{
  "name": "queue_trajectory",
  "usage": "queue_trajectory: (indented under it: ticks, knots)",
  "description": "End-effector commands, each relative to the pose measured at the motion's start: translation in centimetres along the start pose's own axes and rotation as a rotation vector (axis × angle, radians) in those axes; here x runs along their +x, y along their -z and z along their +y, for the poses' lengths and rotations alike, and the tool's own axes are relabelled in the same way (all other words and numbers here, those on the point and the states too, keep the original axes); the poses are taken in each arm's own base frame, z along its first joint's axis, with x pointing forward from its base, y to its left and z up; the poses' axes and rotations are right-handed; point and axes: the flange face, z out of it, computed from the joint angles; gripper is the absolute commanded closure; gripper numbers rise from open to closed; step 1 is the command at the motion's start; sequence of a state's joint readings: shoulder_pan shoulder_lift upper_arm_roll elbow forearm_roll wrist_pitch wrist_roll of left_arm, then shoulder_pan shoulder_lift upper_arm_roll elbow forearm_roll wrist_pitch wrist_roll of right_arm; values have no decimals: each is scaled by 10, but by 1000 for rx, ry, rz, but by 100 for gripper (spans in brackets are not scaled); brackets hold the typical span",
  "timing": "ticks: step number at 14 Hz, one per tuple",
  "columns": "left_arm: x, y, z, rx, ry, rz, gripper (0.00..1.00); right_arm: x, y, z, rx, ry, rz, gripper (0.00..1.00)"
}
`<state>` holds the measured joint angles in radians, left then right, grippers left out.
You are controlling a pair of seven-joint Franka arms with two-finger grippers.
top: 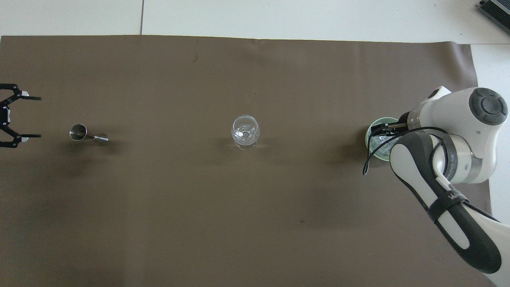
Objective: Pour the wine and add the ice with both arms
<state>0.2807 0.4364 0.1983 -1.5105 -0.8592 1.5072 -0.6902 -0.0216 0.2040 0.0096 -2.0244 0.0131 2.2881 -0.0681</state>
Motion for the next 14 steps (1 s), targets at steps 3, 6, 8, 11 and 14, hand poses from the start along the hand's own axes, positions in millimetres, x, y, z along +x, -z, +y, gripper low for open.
queue_trajectory:
  ticks: [3,6,8,11,14]
  knots:
    - [-74,19,25,79,-230,214,0,-13,-8,10,4,16,-30,17]
    - [-123,33,28,107,-331,272,0,-16,-10,14,-26,36,-41,23]
    - [-151,29,34,152,-424,311,0,-16,-10,17,-31,34,-38,28]
    - [-191,22,41,217,-540,390,0,-16,-10,18,-31,25,-35,33]
    - [-222,21,44,307,-778,469,0,-15,-10,16,-31,8,-33,37]
